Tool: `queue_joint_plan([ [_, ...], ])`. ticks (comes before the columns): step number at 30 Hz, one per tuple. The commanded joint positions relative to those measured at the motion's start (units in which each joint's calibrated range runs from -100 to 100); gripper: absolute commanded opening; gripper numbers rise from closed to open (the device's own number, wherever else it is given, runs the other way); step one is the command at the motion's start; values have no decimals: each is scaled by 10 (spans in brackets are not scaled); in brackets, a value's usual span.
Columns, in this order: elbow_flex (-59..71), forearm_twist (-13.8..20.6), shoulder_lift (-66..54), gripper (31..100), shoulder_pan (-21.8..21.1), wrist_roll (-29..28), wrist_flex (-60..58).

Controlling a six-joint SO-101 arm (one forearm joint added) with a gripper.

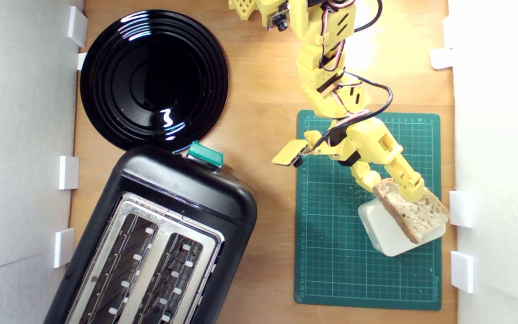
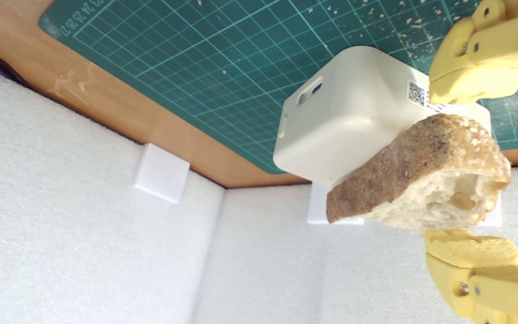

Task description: Pick bread and place in toaster

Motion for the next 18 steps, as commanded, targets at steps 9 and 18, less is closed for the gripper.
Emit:
queue_joint_plan([
  [9, -27, -6, -7, 736, -7, 3, -14],
  [18, -27, -7, -7, 647, -7, 3, -14],
])
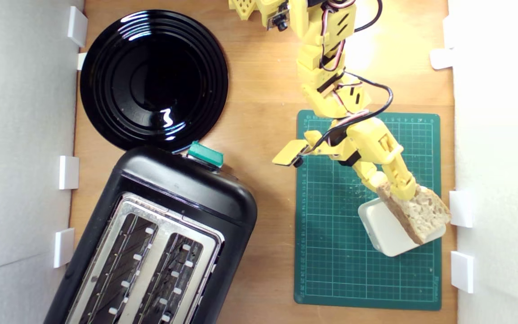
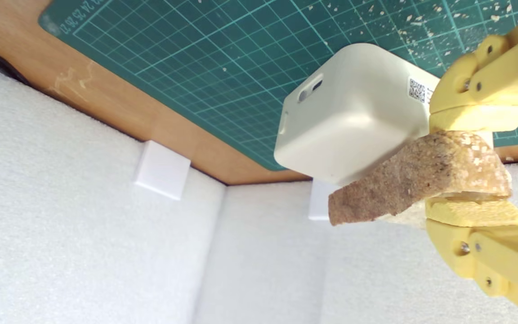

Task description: Pick bread and place in toaster

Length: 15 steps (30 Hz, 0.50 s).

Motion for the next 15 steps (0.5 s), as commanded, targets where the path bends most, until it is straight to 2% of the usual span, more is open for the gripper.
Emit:
queue_joint_plan([
  [1, -26, -5, -7, 637, -7, 3, -13],
  [7, -26, -5, -9, 602, -7, 2, -13],
  [15, -20, -5, -39, 602, -6, -1, -5],
])
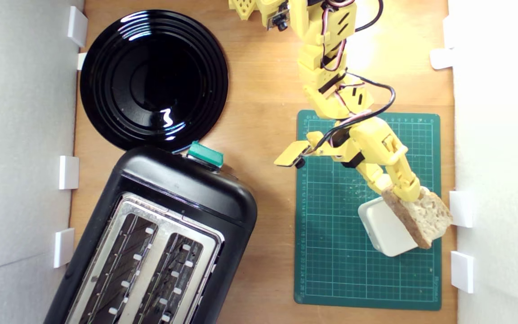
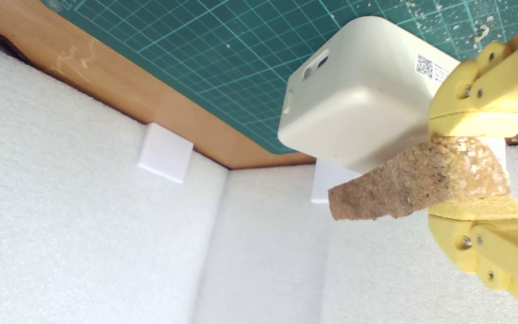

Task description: Pick bread and place in toaster

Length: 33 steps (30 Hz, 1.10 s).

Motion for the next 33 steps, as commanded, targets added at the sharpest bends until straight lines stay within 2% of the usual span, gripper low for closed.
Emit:
queue_joint_plan([
  [1, -11, -4, -55, 602, -3, -1, 14],
  [3, -11, -4, -113, 602, -1, -4, 84],
  [7, -12, -3, -190, 602, 1, -21, 151],
  [16, -16, 5, -416, 602, 7, -18, 372],
  [22, -17, -4, -530, 602, 16, 35, 478],
  [27, -18, -4, -616, 602, 49, 76, 542],
  [33, -104, -5, -665, 602, 74, 124, 665],
])
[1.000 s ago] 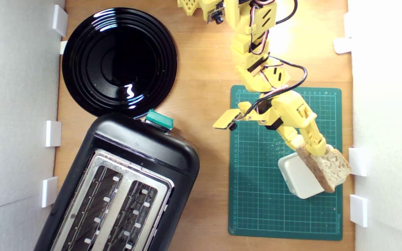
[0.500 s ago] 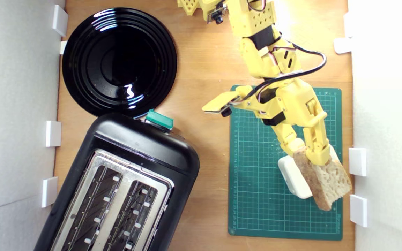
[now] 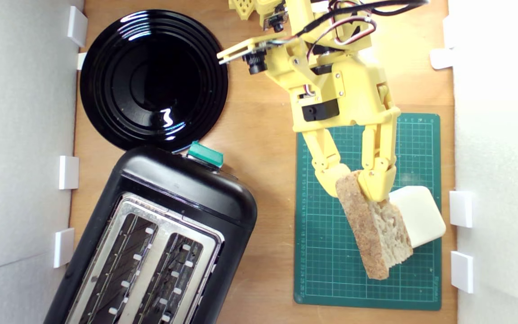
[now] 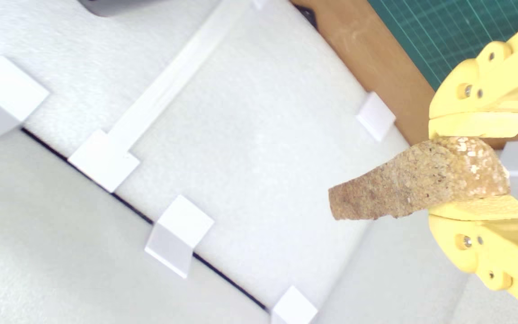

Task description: Pick bread and place in toaster

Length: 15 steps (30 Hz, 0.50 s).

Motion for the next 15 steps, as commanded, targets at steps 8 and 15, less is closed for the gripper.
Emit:
queue_joint_plan([
  [8, -259, 7, -57, 602, 50, 92, 235],
  [15, -355, 13, -49, 602, 82, 159, 336],
])
